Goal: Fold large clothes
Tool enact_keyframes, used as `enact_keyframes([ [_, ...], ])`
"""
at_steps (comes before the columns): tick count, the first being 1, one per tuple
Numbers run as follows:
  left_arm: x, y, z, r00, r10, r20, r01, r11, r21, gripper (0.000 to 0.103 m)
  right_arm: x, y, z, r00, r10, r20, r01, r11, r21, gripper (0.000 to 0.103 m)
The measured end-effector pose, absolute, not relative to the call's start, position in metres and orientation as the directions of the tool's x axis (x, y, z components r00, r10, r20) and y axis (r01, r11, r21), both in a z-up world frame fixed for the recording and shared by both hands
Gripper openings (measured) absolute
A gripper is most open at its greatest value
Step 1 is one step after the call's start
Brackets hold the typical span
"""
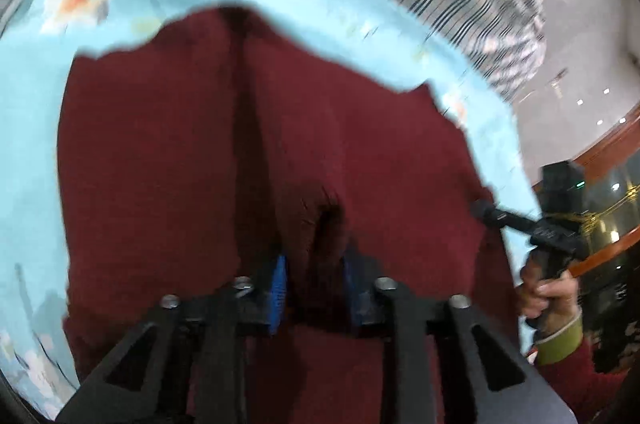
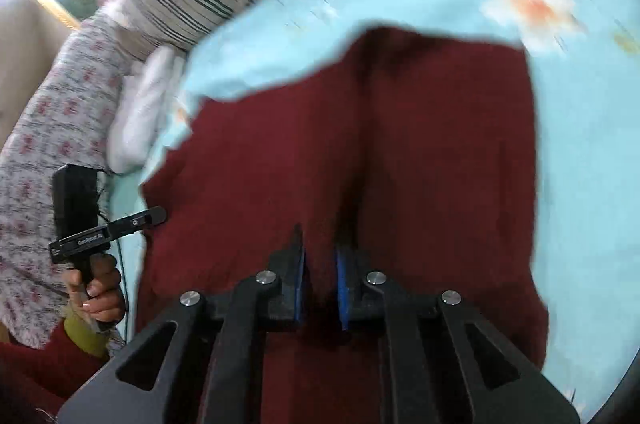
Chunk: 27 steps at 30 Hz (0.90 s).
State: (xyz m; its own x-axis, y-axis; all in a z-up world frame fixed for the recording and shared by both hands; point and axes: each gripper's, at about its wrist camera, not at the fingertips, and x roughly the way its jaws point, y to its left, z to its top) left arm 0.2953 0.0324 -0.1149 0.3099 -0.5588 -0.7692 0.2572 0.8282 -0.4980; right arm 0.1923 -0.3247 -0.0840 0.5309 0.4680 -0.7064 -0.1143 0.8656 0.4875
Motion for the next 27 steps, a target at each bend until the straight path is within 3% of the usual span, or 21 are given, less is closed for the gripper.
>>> enact_keyframes([
  [3, 0.284, 0.041, -0.109, 0.312, -0.571, -0.759, 0.250, 0.821, -0.514, 0.041, 0.179, -0.334, -0.072, 0.578, 0.436, -0.690, -0.084, 0.873, 0.481, 0.022],
  [6, 0.270, 0.050, -0.086, 0.366, -0.560, -0.743, 0.267, 0.828, -0.492, 0.042, 0.166, -0.333, -0.049, 0.630, 0.406, -0.662, -0.096, 0.887, 0.452, 0.022],
  [11, 0.261, 0.022, -0.054, 0.375, -0.637, -0.673, 0.373, 0.769, -0.520, 0.043, 0.166, -0.292, -0.031, 0.603, 0.521, -0.604, -0.215, 0.836, 0.506, 0.022],
  [13, 0.264, 0.004, -0.060, 0.357, -0.624, -0.695, 0.388, 0.776, -0.498, 0.043, 0.174, -0.278, -0.044, 0.565, 0.529, -0.634, -0.216, 0.836, 0.504, 0.022],
  [15, 0.271, -0.010, -0.083, 0.323, -0.589, -0.741, 0.370, 0.799, -0.474, 0.043, 0.187, -0.273, -0.067, 0.535, 0.416, -0.735, -0.128, 0.901, 0.415, 0.022],
  [17, 0.276, -0.016, -0.109, 0.263, -0.566, -0.782, 0.326, 0.815, -0.480, 0.042, 0.195, -0.282, -0.084, 0.519, 0.363, -0.774, -0.057, 0.918, 0.392, 0.022],
  [20, 0.262, -0.011, -0.114, 0.262, -0.582, -0.770, 0.329, 0.804, -0.496, 0.042, 0.196, -0.305, -0.091, 0.545, 0.408, -0.733, 0.006, 0.872, 0.490, 0.020],
  [24, 0.247, 0.001, -0.106, 0.273, -0.582, -0.766, 0.319, 0.806, -0.498, 0.054, 0.180, -0.305, -0.069, 0.593, 0.383, -0.708, -0.009, 0.883, 0.469, 0.023],
  [27, 0.233, 0.019, -0.097, 0.295, -0.573, -0.764, 0.296, 0.815, -0.498, 0.057, 0.165, -0.302, -0.058, 0.614, 0.387, -0.688, -0.021, 0.879, 0.476, 0.043],
])
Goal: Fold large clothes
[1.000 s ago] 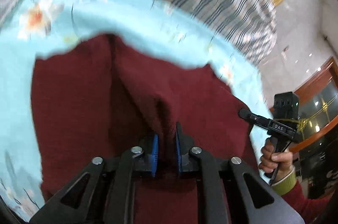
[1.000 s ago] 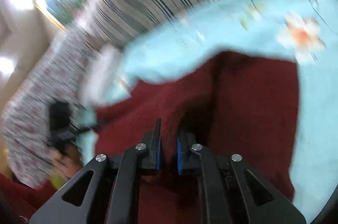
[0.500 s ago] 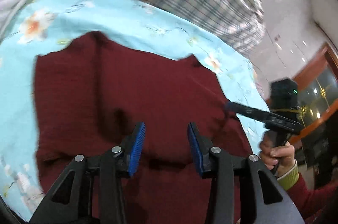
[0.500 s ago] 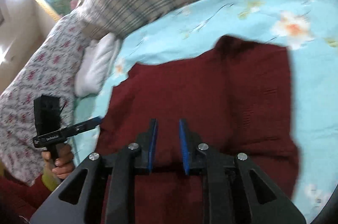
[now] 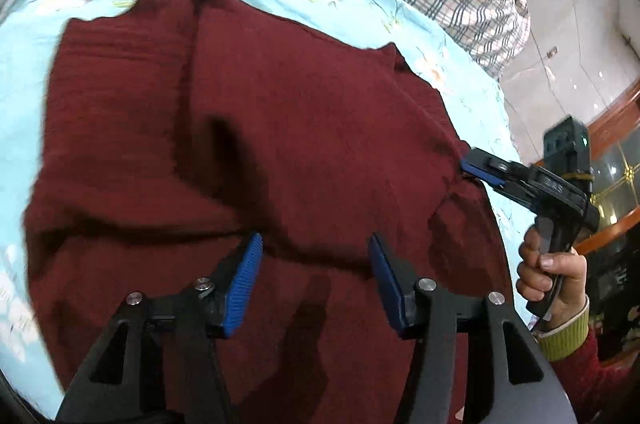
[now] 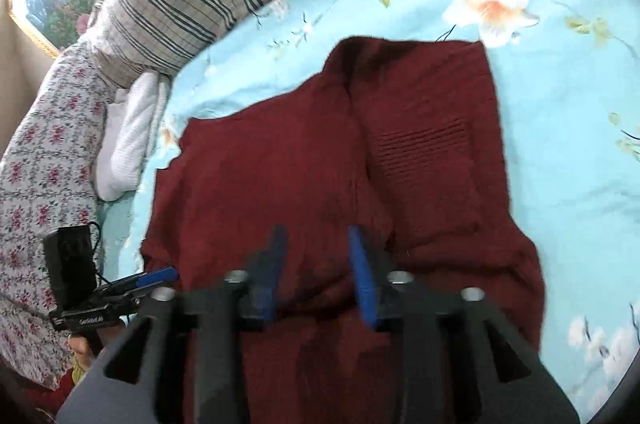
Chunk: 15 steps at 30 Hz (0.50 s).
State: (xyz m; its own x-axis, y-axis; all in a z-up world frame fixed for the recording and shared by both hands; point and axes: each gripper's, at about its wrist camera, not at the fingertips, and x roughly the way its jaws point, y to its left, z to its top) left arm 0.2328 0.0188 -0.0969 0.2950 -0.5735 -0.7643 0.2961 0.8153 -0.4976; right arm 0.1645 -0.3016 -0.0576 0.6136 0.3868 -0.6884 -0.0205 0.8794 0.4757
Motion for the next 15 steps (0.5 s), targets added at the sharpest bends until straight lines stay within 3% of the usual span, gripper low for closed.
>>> enact_keyframes([
  [1, 0.232, 0.021, -0.095, 0.302, -0.572, -0.763, 0.285, 0.818, -0.500, 0.058, 0.157, -0.303, -0.054, 0.622, 0.381, -0.684, -0.020, 0.881, 0.472, 0.047],
  [15, 0.177, 0.114, -0.096, 0.390, -0.434, -0.812, 0.100, 0.897, -0.431, 0.066, 0.055, -0.384, -0.071, 0.647, 0.262, -0.716, 0.143, 0.881, 0.451, 0.048],
])
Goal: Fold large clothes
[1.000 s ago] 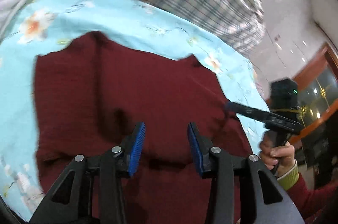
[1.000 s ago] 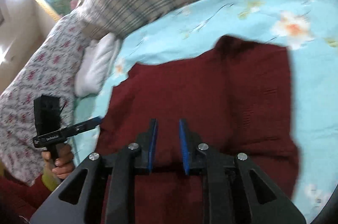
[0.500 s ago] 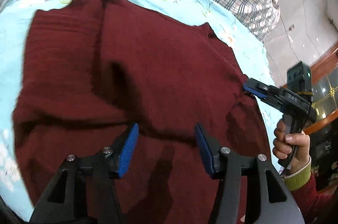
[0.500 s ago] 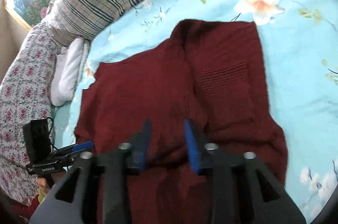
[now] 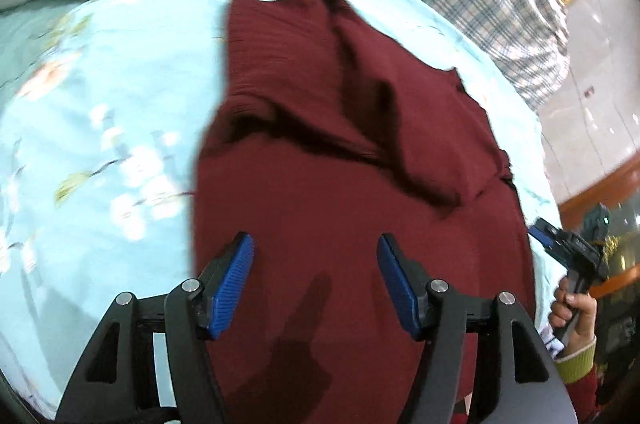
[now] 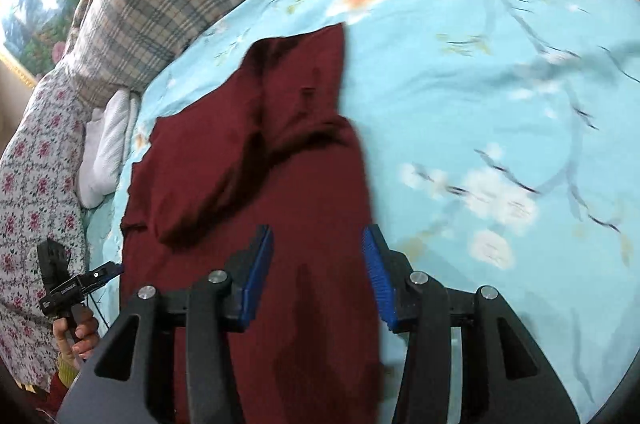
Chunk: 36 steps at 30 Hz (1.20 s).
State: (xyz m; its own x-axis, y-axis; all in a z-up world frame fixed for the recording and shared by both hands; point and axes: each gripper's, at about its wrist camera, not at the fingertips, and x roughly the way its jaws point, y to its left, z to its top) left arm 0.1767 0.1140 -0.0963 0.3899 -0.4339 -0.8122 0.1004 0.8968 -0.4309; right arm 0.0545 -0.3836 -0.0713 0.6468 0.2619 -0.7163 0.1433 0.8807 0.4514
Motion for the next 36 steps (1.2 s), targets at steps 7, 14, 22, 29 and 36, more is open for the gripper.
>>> enact_keyframes([
  [7, 0.163, 0.148, -0.119, 0.339, -0.458, -0.822, 0.070, 0.883, -0.463, 0.076, 0.036, -0.403, -0.089, 0.616, 0.335, -0.713, 0.135, 0.847, 0.514, 0.048],
  [14, 0.107, 0.148, -0.123, 0.296, -0.584, -0.755, 0.175, 0.811, -0.558, 0.086, -0.006, -0.381, -0.106, 0.501, 0.589, -0.634, -0.056, 0.753, 0.655, 0.048],
  [22, 0.056, 0.132, -0.126, 0.265, -0.661, -0.702, 0.259, 0.750, -0.609, 0.085, -0.055, -0.364, -0.120, 0.498, 0.673, -0.547, -0.123, 0.679, 0.724, 0.048],
  [29, 0.058, 0.114, -0.128, 0.215, -0.675, -0.705, 0.298, 0.733, -0.611, 0.034, -0.063, -0.349, -0.124, 0.481, 0.646, -0.593, -0.146, 0.726, 0.672, 0.022],
  [36, 0.047, 0.108, -0.127, 0.226, -0.645, -0.730, 0.314, 0.758, -0.572, 0.008, -0.063, -0.349, -0.124, 0.485, 0.657, -0.577, -0.161, 0.716, 0.679, 0.006],
])
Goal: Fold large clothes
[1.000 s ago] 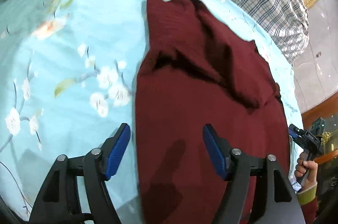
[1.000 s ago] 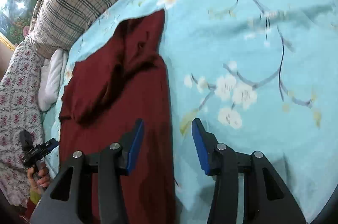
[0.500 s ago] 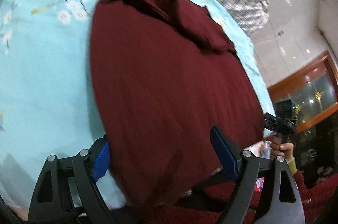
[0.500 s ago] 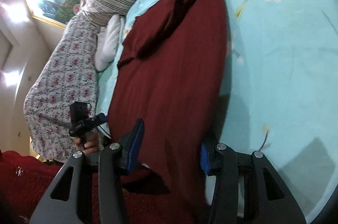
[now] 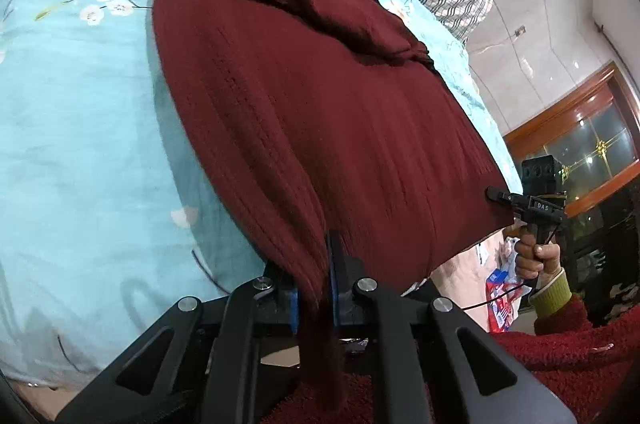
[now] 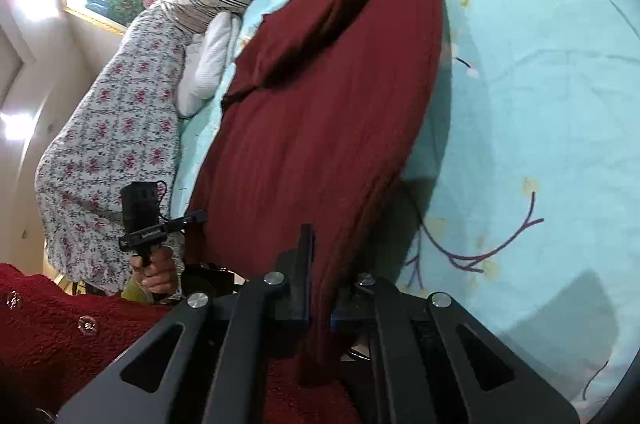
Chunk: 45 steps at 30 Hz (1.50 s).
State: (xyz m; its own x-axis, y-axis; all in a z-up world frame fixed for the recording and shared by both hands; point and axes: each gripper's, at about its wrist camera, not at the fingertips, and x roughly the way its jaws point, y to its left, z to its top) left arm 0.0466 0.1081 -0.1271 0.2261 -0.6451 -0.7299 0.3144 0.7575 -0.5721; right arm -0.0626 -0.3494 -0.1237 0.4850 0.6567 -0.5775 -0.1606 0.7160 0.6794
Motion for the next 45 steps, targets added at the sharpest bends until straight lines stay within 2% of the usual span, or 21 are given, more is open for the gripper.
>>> enact_keyframes([
  [4, 0.047, 0.116, -0.125, 0.258, -0.647, -0.718, 0.294, 0.760, -0.579, 0.006, -0.064, -0.348, -0.120, 0.488, 0.667, -0.563, -0.185, 0.709, 0.680, 0.006],
  [11, 0.058, 0.134, -0.079, 0.375, -0.721, -0.583, 0.294, 0.689, -0.663, 0.005, -0.059, -0.351, -0.087, 0.549, 0.726, -0.415, -0.262, 0.621, 0.739, 0.005],
  [16, 0.079, 0.140, -0.043, 0.466, -0.719, -0.516, 0.312, 0.679, -0.664, 0.003, -0.044, -0.348, -0.048, 0.577, 0.738, -0.351, -0.340, 0.607, 0.718, 0.005],
  [23, 0.141, 0.142, -0.013, 0.562, -0.673, -0.480, 0.308, 0.709, -0.634, 0.003, 0.016, -0.361, -0.011, 0.644, 0.709, -0.287, -0.347, 0.606, 0.716, 0.005],
  [26, 0.180, 0.142, -0.007, 0.596, -0.639, -0.486, 0.278, 0.732, -0.622, 0.003, 0.054, -0.365, -0.002, 0.660, 0.692, -0.293, -0.328, 0.616, 0.716, 0.005],
  [31, 0.257, 0.142, -0.023, 0.609, -0.601, -0.518, 0.183, 0.741, -0.646, 0.003, 0.131, -0.371, -0.006, 0.685, 0.627, -0.369, -0.229, 0.667, 0.709, 0.005],
  [35, 0.328, 0.140, -0.071, 0.586, -0.564, -0.582, 0.061, 0.747, -0.662, 0.003, 0.193, -0.380, -0.035, 0.684, 0.537, -0.494, -0.085, 0.731, 0.677, 0.005],
  [39, 0.362, 0.137, -0.115, 0.536, -0.543, -0.646, -0.010, 0.761, -0.649, 0.003, 0.235, -0.384, -0.078, 0.630, 0.480, -0.611, 0.041, 0.764, 0.643, 0.005],
  [41, 0.366, 0.138, -0.129, 0.520, -0.552, -0.652, -0.029, 0.752, -0.659, 0.003, 0.242, -0.384, -0.091, 0.612, 0.483, -0.627, 0.053, 0.765, 0.641, 0.006],
  [45, 0.357, 0.144, -0.128, 0.521, -0.598, -0.609, -0.012, 0.708, -0.706, 0.006, 0.237, -0.392, -0.093, 0.629, 0.514, -0.584, 0.038, 0.730, 0.683, 0.007],
])
